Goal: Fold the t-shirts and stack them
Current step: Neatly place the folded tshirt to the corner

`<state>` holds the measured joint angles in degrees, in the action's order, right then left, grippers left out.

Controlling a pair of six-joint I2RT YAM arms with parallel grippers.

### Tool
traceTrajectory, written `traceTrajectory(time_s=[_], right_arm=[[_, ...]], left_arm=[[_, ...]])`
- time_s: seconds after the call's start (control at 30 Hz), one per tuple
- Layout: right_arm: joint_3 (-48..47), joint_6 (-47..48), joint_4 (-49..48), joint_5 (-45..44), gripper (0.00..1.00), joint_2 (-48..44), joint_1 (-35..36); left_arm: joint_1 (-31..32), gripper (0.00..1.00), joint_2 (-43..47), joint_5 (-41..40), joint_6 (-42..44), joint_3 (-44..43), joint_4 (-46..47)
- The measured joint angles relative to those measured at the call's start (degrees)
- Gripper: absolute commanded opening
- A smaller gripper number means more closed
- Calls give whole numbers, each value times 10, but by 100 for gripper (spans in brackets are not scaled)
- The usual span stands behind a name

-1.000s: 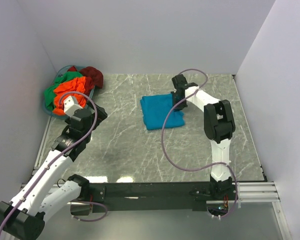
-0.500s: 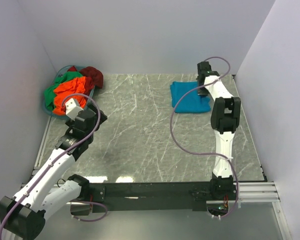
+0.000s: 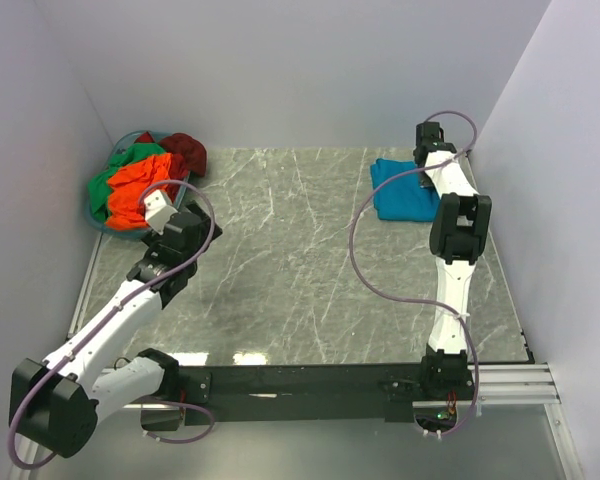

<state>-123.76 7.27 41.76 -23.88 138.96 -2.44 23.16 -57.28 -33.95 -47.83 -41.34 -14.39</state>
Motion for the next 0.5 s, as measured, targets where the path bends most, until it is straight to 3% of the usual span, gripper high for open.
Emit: traceTrajectory(time_s=[0.33, 0.43, 0.47, 0.5], right_arm=[[-9, 27, -20, -26, 4, 24, -20], [-12, 24, -25, -27, 27, 25, -21], [-12, 22, -25, -28, 39, 25, -21], [-12, 20, -26, -31, 44, 26, -21]], left_arm=[[0, 99, -8, 2, 4, -1, 8], [0, 99, -15, 5, 7, -7, 8], [0, 99, -19, 6, 7, -11, 5], [0, 99, -24, 6, 7, -17, 1]])
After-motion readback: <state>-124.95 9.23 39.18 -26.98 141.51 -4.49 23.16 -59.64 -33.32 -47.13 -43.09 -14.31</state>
